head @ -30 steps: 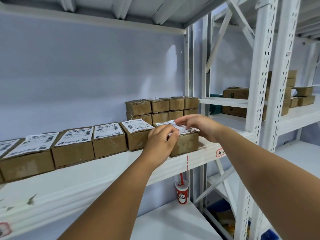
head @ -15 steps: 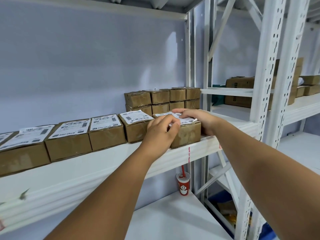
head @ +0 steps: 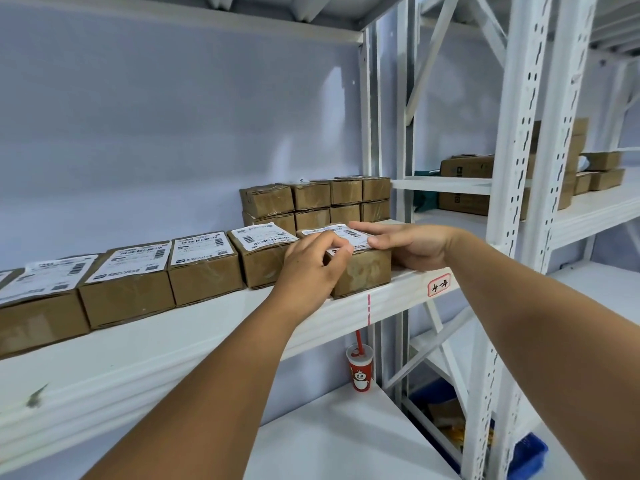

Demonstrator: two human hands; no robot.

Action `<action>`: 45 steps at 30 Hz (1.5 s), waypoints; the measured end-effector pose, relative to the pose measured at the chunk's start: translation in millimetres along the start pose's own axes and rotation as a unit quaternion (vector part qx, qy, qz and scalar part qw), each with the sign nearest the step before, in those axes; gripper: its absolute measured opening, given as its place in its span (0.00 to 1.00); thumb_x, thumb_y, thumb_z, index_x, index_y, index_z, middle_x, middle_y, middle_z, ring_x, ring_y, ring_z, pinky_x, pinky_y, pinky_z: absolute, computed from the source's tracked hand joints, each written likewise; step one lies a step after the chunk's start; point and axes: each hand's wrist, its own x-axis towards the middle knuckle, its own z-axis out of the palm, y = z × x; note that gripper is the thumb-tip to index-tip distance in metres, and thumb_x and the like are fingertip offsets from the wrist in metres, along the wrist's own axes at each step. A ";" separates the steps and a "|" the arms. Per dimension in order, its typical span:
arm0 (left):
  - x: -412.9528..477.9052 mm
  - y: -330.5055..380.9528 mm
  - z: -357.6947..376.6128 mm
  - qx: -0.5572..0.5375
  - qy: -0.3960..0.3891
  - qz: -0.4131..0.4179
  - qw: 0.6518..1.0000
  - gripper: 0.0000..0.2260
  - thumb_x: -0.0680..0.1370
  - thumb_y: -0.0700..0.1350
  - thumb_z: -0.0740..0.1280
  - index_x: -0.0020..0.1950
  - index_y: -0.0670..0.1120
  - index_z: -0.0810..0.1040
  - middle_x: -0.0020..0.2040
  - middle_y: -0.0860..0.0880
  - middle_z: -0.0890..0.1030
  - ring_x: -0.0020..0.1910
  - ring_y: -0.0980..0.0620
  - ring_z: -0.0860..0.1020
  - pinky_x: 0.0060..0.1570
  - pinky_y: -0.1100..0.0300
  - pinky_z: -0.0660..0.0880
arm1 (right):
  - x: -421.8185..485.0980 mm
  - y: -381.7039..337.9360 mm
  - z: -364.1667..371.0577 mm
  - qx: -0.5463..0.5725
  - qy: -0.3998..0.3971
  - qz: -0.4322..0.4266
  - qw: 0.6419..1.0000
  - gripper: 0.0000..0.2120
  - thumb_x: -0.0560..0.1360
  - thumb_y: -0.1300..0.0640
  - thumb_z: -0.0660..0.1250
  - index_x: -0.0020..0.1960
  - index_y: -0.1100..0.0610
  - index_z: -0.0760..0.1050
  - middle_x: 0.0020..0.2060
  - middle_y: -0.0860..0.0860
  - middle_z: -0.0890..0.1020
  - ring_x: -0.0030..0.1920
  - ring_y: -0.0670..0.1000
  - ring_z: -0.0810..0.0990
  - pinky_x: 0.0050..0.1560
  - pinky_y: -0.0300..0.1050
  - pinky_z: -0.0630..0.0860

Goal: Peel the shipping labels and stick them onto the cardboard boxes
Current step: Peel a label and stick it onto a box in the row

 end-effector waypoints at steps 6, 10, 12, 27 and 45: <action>1.1 -3.6 0.0 -0.030 -0.005 -0.004 1.000 0.07 0.79 0.52 0.60 0.48 0.54 0.76 0.53 0.57 0.75 0.60 0.51 0.68 0.62 0.54 0.65 | -1.6 4.4 8.7 0.027 0.079 -0.023 0.996 0.32 0.69 0.53 0.71 0.71 0.48 0.66 0.65 0.52 0.75 0.62 0.52 0.75 0.54 0.43 0.74; 0.7 -4.8 0.2 -0.037 -0.002 -0.002 0.999 0.06 0.79 0.52 0.60 0.45 0.56 0.75 0.54 0.57 0.76 0.60 0.50 0.69 0.62 0.52 0.66 | 1.6 1.7 16.9 0.030 0.141 -0.006 0.990 0.17 0.78 0.51 0.64 0.66 0.46 0.72 0.59 0.51 0.79 0.58 0.52 0.78 0.49 0.43 0.77; 1.1 -5.8 0.5 -0.045 0.003 0.002 0.999 0.06 0.78 0.52 0.60 0.42 0.60 0.74 0.54 0.57 0.77 0.60 0.50 0.70 0.63 0.50 0.67 | 4.5 0.5 16.5 0.030 0.154 0.002 0.988 0.15 0.78 0.51 0.64 0.64 0.46 0.75 0.58 0.52 0.80 0.57 0.52 0.80 0.48 0.43 0.78; -0.5 -4.1 -1.4 -0.048 -0.008 0.004 0.999 0.08 0.80 0.50 0.60 0.50 0.49 0.78 0.53 0.55 0.75 0.51 0.58 0.71 0.45 0.77 0.63 | 27.9 -30.5 16.7 -0.242 0.172 0.107 0.949 0.18 0.81 0.46 0.56 0.70 0.39 0.66 0.58 0.49 0.79 0.57 0.53 0.78 0.59 0.51 0.76; 2.2 -4.4 0.6 -0.049 -0.001 0.003 0.999 0.08 0.79 0.48 0.61 0.48 0.46 0.77 0.49 0.50 0.75 0.51 0.52 0.71 0.45 0.62 0.64 | 49.9 -57.4 63.5 -0.307 0.125 -0.044 0.943 0.23 0.77 0.71 0.53 0.68 0.60 0.70 0.64 0.57 0.76 0.65 0.52 0.75 0.59 0.44 0.73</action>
